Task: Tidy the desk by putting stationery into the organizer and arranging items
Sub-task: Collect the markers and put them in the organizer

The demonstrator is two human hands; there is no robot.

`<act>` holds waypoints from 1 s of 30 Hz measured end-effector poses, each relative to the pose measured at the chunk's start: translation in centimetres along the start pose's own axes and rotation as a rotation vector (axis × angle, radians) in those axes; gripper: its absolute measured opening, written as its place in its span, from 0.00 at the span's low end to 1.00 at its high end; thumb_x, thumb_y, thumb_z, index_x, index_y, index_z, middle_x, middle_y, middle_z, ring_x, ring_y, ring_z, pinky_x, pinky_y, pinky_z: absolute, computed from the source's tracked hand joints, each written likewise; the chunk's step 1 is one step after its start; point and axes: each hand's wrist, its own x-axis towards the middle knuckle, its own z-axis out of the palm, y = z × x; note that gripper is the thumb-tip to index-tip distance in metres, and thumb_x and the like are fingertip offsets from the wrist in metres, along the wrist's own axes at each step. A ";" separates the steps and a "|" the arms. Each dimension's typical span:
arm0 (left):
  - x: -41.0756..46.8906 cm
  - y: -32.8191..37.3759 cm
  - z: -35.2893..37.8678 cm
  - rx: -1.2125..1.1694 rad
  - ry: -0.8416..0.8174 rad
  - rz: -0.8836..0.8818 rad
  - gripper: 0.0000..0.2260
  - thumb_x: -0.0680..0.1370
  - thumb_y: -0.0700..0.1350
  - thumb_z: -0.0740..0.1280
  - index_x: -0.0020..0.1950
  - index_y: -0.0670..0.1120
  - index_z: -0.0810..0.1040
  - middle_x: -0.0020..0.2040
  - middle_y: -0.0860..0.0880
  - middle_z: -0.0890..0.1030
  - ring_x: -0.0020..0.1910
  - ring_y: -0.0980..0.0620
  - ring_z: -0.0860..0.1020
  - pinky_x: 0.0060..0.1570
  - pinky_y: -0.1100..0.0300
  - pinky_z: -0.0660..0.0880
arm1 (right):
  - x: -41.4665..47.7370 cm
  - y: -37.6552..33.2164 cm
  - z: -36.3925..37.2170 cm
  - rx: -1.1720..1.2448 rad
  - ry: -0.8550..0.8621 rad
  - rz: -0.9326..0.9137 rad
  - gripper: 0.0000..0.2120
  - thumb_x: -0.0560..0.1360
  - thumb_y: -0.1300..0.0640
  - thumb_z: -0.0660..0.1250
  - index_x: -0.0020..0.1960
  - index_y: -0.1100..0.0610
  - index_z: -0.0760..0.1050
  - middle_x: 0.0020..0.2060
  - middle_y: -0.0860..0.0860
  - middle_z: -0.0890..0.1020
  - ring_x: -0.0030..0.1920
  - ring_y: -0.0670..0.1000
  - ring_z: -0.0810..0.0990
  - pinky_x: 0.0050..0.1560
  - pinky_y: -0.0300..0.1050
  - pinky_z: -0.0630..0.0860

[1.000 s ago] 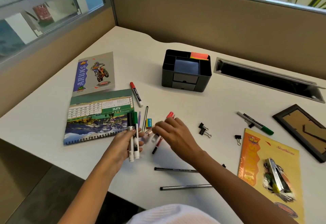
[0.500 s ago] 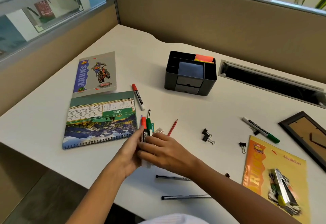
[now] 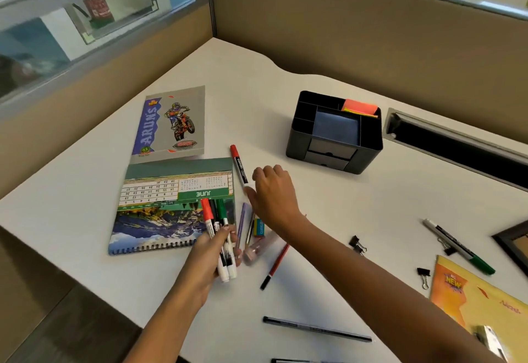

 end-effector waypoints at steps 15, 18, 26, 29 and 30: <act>1.7 1.4 -0.8 -0.027 0.016 0.025 0.05 0.79 0.43 0.62 0.48 0.44 0.77 0.38 0.46 0.79 0.38 0.47 0.77 0.52 0.46 0.75 | 1.5 0.1 -0.4 0.287 -0.020 0.301 0.16 0.78 0.49 0.62 0.50 0.61 0.78 0.44 0.54 0.80 0.43 0.50 0.71 0.45 0.44 0.70; 1.7 1.6 -0.3 -0.052 0.004 0.039 0.07 0.79 0.45 0.62 0.50 0.43 0.77 0.38 0.46 0.79 0.37 0.47 0.77 0.48 0.50 0.76 | -1.5 -0.9 -2.6 0.412 0.047 0.278 0.13 0.77 0.48 0.65 0.46 0.58 0.77 0.41 0.51 0.78 0.43 0.49 0.72 0.43 0.42 0.68; 0.3 1.4 1.7 -0.201 -0.220 0.024 0.23 0.77 0.62 0.56 0.52 0.44 0.78 0.38 0.46 0.83 0.35 0.50 0.83 0.41 0.55 0.77 | -10.2 -3.9 -4.4 0.527 0.098 0.251 0.11 0.74 0.47 0.65 0.41 0.55 0.75 0.36 0.48 0.77 0.40 0.48 0.72 0.39 0.36 0.65; -0.6 0.8 2.7 -0.208 -0.267 -0.019 0.24 0.76 0.63 0.57 0.48 0.43 0.78 0.37 0.45 0.80 0.34 0.50 0.82 0.34 0.58 0.80 | -12.0 -3.7 -4.0 0.505 0.115 0.283 0.12 0.74 0.45 0.64 0.41 0.54 0.74 0.37 0.47 0.77 0.41 0.47 0.72 0.41 0.40 0.68; -0.8 0.5 2.9 -0.190 -0.284 -0.026 0.22 0.75 0.61 0.59 0.47 0.43 0.78 0.37 0.45 0.80 0.34 0.50 0.81 0.35 0.58 0.80 | -12.5 -3.5 -4.0 0.502 0.125 0.296 0.12 0.73 0.45 0.65 0.41 0.53 0.74 0.36 0.47 0.76 0.40 0.47 0.72 0.41 0.40 0.68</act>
